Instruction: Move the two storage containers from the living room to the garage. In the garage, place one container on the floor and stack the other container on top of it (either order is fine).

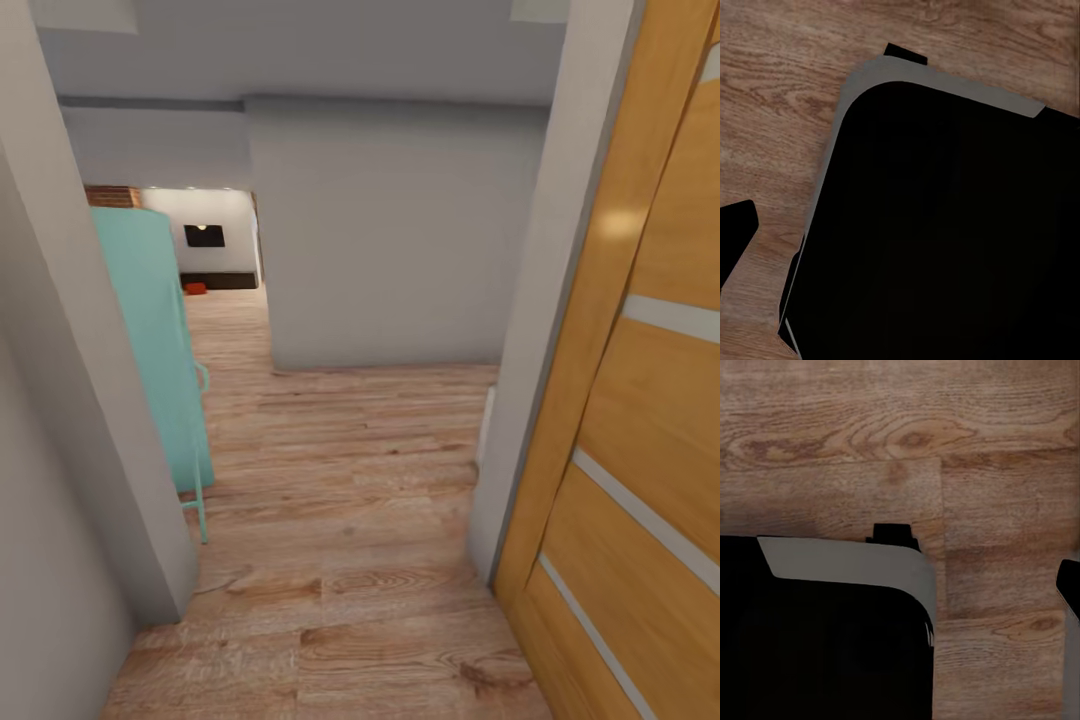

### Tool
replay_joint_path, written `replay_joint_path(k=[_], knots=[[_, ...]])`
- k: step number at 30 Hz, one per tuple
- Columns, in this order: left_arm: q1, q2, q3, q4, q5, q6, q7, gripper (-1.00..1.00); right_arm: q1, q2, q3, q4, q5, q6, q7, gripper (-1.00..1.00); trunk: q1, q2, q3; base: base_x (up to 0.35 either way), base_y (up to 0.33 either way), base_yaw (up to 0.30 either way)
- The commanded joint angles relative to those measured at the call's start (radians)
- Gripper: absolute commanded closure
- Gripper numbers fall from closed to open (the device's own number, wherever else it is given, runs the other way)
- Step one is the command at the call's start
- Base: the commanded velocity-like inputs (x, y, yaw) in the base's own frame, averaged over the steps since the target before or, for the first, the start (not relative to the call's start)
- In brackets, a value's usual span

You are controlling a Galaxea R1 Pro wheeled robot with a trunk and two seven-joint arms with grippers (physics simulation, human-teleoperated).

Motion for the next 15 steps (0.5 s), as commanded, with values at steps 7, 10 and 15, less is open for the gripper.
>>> replay_joint_path(k=[7, 10, 15], knots=[[0.000, 0.000, 0.004, -0.002, 0.003, 0.001, 0.001, -1.00, -0.001, 0.002, 0.006, 0.003, -0.011, -0.004, -0.006, -1.00, 0.001, 0.000, -0.001, 0.328, 0.000, 0.000], [0.000, 0.000, 0.005, -0.003, 0.003, -0.002, 0.002, -1.00, -0.001, 0.001, 0.007, 0.003, -0.011, -0.003, -0.005, -1.00, 0.001, 0.000, -0.001, 0.328, 0.000, 0.000], [0.000, -0.002, 0.005, -0.001, 0.002, -0.011, 0.002, -1.00, -0.001, 0.000, 0.007, 0.003, -0.012, 0.004, -0.007, -1.00, 0.001, 0.000, -0.001, 0.328, 0.000, 0.000]])
